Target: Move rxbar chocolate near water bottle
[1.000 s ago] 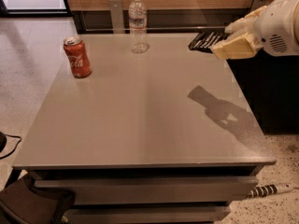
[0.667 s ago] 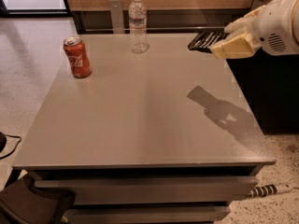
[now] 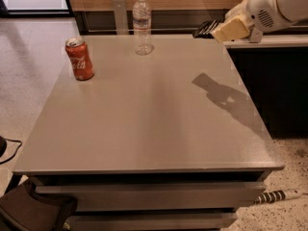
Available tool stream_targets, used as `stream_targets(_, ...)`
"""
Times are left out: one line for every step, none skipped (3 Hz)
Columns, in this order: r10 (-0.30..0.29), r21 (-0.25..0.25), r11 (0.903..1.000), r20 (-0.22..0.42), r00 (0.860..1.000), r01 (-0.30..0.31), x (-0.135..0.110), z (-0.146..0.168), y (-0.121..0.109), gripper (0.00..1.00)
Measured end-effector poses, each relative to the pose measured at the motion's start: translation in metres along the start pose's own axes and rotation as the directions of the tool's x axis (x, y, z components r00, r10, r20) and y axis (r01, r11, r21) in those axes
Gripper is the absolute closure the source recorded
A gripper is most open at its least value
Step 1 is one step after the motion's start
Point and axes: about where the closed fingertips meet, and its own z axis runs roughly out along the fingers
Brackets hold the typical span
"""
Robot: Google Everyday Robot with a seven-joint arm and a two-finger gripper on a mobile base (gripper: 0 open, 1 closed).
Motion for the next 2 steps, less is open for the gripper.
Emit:
stream_targets(0.015, -0.022, 0.9997, 0.015, 1.0, -0.015, -0.004, 0.04, -0.022, 1.0)
stream_targets(0.061, -0.093, 0.9942, 0.066, 0.996, -0.055, 0.004, 0.075, -0.021, 1.0)
